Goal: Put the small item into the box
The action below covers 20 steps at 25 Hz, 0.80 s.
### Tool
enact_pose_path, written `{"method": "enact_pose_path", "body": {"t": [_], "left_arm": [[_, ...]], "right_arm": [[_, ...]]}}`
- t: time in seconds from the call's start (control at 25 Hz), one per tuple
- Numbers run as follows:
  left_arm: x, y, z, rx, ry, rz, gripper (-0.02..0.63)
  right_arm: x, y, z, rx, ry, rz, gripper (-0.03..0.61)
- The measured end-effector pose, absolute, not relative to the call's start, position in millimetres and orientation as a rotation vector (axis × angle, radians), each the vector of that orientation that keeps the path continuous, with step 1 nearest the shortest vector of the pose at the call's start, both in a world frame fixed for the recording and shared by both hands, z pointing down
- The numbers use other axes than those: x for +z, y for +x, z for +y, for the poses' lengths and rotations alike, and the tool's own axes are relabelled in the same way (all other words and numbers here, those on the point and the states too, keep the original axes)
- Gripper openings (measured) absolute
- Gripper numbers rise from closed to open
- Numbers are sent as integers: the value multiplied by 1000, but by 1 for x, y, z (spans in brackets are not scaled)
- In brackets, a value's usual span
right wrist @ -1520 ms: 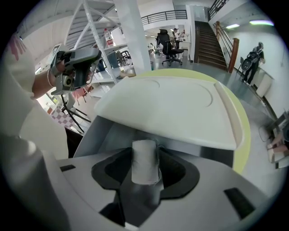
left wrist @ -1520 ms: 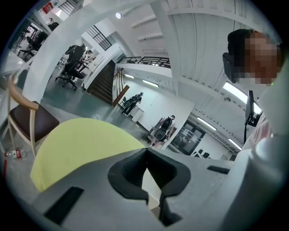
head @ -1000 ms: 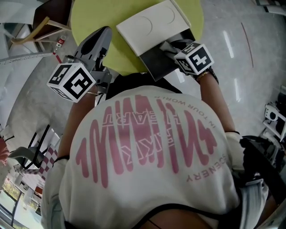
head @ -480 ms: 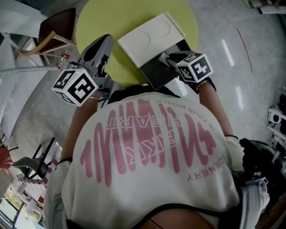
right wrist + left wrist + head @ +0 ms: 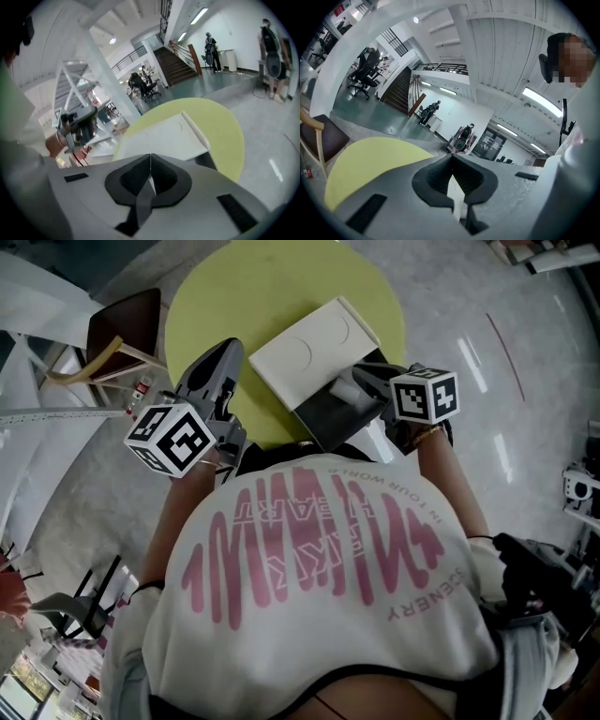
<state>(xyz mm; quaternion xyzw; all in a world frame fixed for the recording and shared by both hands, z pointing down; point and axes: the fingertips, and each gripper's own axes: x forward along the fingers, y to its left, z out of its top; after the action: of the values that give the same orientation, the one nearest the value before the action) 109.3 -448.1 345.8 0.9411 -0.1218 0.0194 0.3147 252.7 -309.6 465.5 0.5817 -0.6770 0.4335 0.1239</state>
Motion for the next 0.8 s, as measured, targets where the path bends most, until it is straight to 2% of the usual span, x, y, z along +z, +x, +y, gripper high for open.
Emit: {"method": "enact_pose_path", "body": {"t": [0.2, 0.4, 0.64, 0.8], "left_arm": [[343, 116, -444, 48, 2495, -303, 6], [338, 120, -444, 39, 2510, -335, 6], [314, 117, -445, -40, 2547, -468, 6], [299, 120, -427, -65, 2597, -509, 6]], "right_arm": [[400, 262, -339, 1307, 1960, -2278, 9], [327, 281, -346, 994, 2159, -2526, 9], [289, 328, -331, 672, 2506, -2276, 9], [288, 332, -325, 595, 2465, -2130, 9]]}}
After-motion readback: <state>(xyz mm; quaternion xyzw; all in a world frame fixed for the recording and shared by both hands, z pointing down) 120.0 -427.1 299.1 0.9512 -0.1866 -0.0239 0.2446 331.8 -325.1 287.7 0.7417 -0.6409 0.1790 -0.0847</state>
